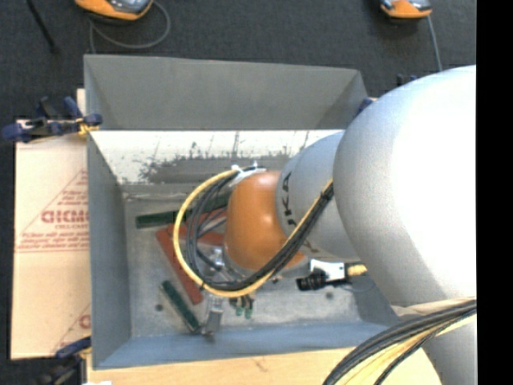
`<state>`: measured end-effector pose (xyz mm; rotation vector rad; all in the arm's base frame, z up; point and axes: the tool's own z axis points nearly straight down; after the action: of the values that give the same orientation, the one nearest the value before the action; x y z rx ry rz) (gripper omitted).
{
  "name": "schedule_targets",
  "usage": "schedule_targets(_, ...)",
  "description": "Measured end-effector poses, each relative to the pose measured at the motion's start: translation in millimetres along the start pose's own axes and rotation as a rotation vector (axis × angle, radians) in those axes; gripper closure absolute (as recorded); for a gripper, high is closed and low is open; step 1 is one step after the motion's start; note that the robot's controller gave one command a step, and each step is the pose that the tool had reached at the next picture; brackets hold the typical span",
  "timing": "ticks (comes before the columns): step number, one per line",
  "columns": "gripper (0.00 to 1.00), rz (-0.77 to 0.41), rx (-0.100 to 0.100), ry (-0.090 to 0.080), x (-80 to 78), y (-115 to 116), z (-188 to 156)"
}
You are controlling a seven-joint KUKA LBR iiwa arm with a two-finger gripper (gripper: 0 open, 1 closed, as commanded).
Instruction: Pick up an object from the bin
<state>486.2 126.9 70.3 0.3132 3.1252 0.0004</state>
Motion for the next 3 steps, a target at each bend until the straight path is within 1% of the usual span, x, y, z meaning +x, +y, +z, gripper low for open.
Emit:
schedule_targets(1,0.00,-0.005,0.004,-0.007,-79.0,-102,-1)
schedule_targets(2,0.00,-0.088,-0.007,-0.010,-119.2,8,-37)
schedule_targets(3,0.00,-0.204,-0.002,-0.004,-136.3,75,1)
